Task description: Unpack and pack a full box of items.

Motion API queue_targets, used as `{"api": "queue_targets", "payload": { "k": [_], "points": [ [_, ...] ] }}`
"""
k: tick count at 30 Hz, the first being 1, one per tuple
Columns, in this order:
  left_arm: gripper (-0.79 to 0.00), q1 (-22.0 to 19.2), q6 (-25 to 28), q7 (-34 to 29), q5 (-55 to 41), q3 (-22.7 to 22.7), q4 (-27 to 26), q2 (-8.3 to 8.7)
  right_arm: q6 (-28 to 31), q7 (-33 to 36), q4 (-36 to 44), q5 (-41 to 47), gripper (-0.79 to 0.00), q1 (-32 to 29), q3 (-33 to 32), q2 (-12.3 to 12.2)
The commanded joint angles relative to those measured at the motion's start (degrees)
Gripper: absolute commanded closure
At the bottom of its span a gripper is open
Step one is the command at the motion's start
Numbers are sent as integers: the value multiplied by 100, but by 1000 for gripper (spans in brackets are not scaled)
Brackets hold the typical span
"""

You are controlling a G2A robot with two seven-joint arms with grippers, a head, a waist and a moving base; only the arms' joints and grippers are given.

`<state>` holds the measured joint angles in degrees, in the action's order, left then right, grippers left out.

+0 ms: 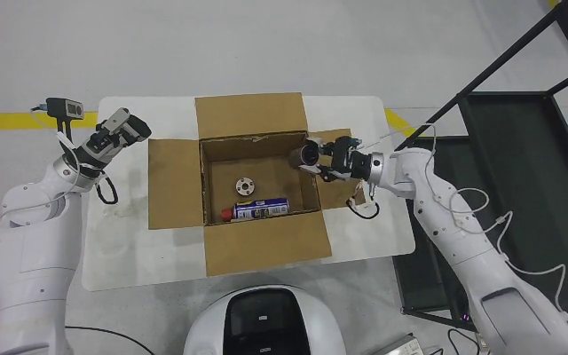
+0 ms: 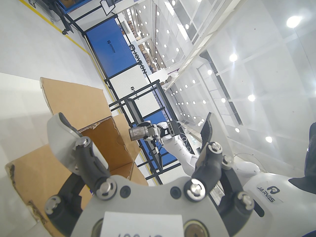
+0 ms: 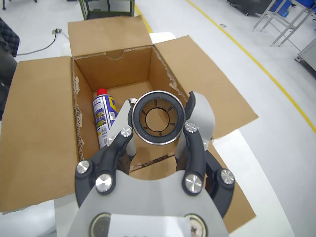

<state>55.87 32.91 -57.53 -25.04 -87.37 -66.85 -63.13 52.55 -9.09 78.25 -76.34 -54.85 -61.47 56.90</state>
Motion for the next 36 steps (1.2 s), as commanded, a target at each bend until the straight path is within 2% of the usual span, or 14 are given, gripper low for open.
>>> {"api": "queue_targets", "payload": {
  "k": [1,9,18,19,21,23,24,31,36],
  "points": [
    [-785,0,0,0,0,0,0,0,-191,421,12,31,0,101,201,62],
    [-785,0,0,0,0,0,0,0,-698,1458,-206,170,0,577,894,331],
    [-785,0,0,0,0,0,0,0,-1078,2131,-754,531,0,938,1440,621],
    [-785,0,0,0,0,0,0,0,-1091,2180,-827,594,-95,959,1484,649],
    [-785,0,0,0,0,0,0,0,-1086,2245,-954,669,-175,1001,1572,700],
    [-785,0,0,0,0,0,0,0,-1080,2298,-1074,757,-409,1048,1638,748],
    [-785,0,0,0,0,0,0,0,-1090,2312,-1121,773,-785,1068,1670,770],
    [-785,86,-131,167,118,21,-80,4,-839,2140,-1113,1040,-785,1151,1694,851],
    [-785,178,-285,257,312,-54,-46,49,-231,1908,-571,1557,-785,926,1212,698]
  ]
}}
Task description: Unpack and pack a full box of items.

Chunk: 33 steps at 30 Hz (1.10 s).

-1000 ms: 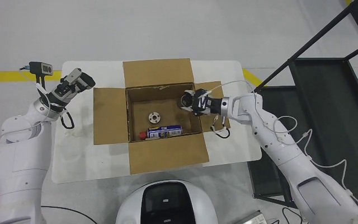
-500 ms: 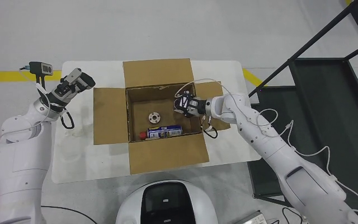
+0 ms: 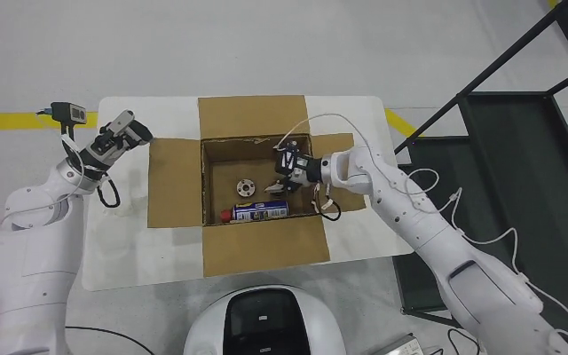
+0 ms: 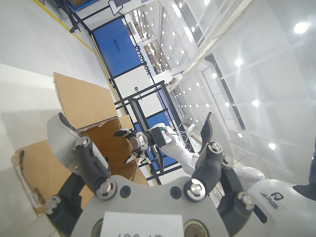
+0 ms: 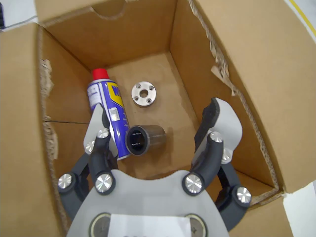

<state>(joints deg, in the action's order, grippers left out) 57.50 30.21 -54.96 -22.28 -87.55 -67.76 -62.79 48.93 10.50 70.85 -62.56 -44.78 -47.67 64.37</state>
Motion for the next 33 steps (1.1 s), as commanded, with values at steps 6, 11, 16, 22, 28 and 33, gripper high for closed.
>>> {"api": "queue_targets", "payload": {
  "k": [6,11,16,22,28,33],
  "points": [
    [-785,70,-80,-28,214,-213,345,92,507,279,1207,1622,-785,-928,-1361,-422],
    [-785,-30,-140,-157,431,-42,659,101,181,1261,1917,3021,-785,-1828,-2392,-739],
    [-785,-234,-122,-359,506,297,1022,61,-186,1831,2169,3676,-785,-2346,-2930,-886],
    [-785,-452,23,-1033,-120,548,1183,6,-186,1831,2169,3676,-785,-2346,-2930,-886],
    [-785,-475,158,-1307,-514,579,534,9,-186,1831,2169,3676,-785,-2346,-2930,-886],
    [-785,-503,51,-1310,-525,934,-116,-46,-423,1744,2120,3709,-785,-2444,-3072,-900]
  ]
}}
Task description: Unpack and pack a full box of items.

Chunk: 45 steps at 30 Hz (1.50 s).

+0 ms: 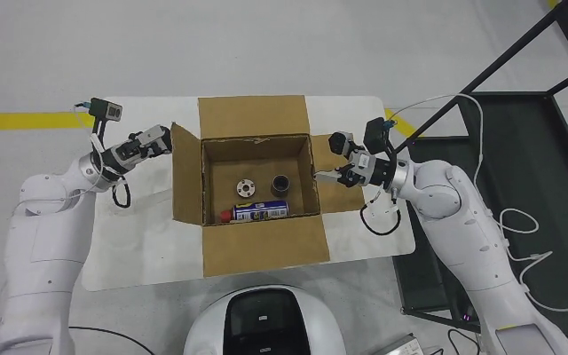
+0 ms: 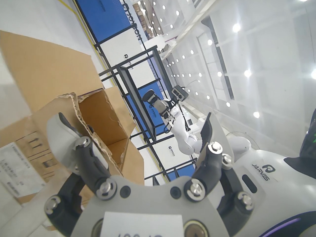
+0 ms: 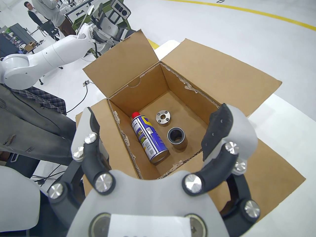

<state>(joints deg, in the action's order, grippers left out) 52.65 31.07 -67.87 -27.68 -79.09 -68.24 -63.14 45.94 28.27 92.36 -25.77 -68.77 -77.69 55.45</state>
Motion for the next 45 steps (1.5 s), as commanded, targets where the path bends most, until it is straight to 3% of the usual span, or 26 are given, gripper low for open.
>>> {"api": "queue_targets", "payload": {
  "k": [1,4,11,14,20,28,32,38,45],
  "points": [
    [-785,-64,-48,-25,91,191,-118,-25,-212,-32,-70,155,-785,-111,-193,-26],
    [-785,-219,-64,10,304,528,-89,-82,-546,245,-334,930,-785,-333,-593,-95],
    [-785,-614,-84,-33,559,1336,334,-255,-1096,1652,-1328,3238,-785,-501,-1186,-230],
    [-785,-747,-135,-138,620,1624,544,-322,-1238,1982,-1860,3227,-785,-387,-1215,-263],
    [-785,-973,2,29,982,1994,902,-423,-1260,2424,-2584,3200,-785,-34,-666,-195],
    [-785,-1067,176,277,1086,1986,1095,-431,-1150,3041,-2650,3857,-785,390,-22,-57],
    [-785,-1053,210,390,1009,1817,1183,-387,-766,3722,-2247,4576,-785,395,44,-58],
    [-785,-1015,255,520,907,1647,1245,-342,-1115,4123,-1361,5223,-785,356,189,-117],
    [-785,-940,266,609,785,1554,1278,-317,-1034,4036,-1276,4488,-785,795,1025,-4]
  ]
}}
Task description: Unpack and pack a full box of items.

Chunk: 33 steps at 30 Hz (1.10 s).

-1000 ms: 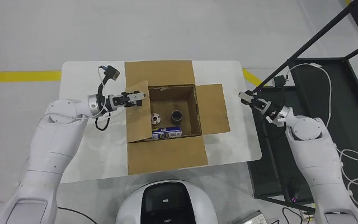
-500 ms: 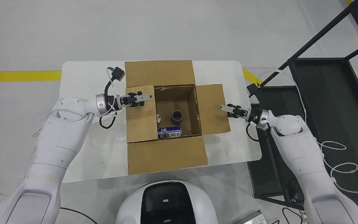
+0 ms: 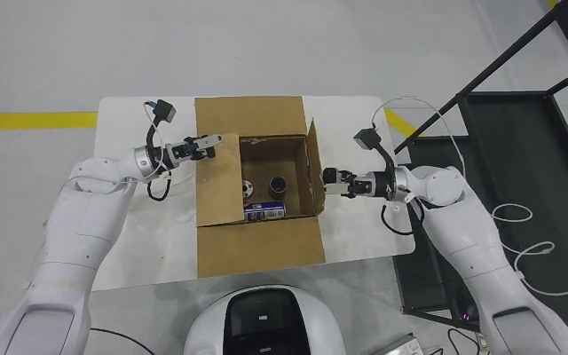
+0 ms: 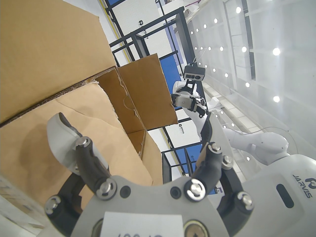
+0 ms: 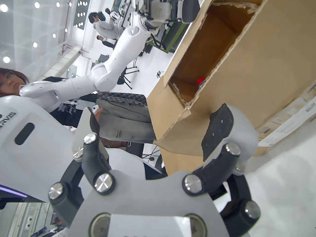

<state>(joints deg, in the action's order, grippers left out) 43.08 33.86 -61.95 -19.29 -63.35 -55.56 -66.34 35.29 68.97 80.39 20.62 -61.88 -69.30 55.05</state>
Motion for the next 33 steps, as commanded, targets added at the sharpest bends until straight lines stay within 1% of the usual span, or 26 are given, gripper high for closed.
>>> {"api": "queue_targets", "payload": {
  "k": [1,3,6,8,12,15,17,20,22,24,25,33],
  "points": [
    [-785,28,-34,10,-105,-43,15,9,53,-77,-187,-270,-785,214,347,75],
    [-785,31,-57,-26,-112,-96,29,30,85,-117,-413,-533,-785,446,642,150],
    [-785,36,-61,-55,-57,-187,34,69,108,-356,-754,-877,-785,747,954,253],
    [-785,37,-56,-44,-11,-256,25,96,106,-548,-899,-1083,-785,896,1096,308],
    [-785,75,-12,36,-58,-435,8,149,111,-776,-997,-1048,-785,1046,1159,359],
    [-785,72,77,116,-70,-560,75,184,-40,-1033,-991,-1059,-785,1001,1001,331],
    [-785,24,216,219,-1,-620,141,198,-187,-1105,-911,-884,-785,880,811,283],
    [-785,-71,526,286,96,-641,291,204,-434,-990,-756,-528,-785,608,370,161],
    [-785,-199,777,414,403,-632,503,211,-627,-842,-633,-223,-785,344,18,66],
    [-785,-307,956,520,525,-583,714,194,-789,-640,-497,-109,-785,60,-348,-40],
    [-785,-364,1017,548,559,-552,809,184,-816,-620,-460,-105,-785,15,-407,-57],
    [-785,-364,1017,548,559,-552,809,184,-816,-620,-460,-105,-785,15,-407,-57]
  ]
}}
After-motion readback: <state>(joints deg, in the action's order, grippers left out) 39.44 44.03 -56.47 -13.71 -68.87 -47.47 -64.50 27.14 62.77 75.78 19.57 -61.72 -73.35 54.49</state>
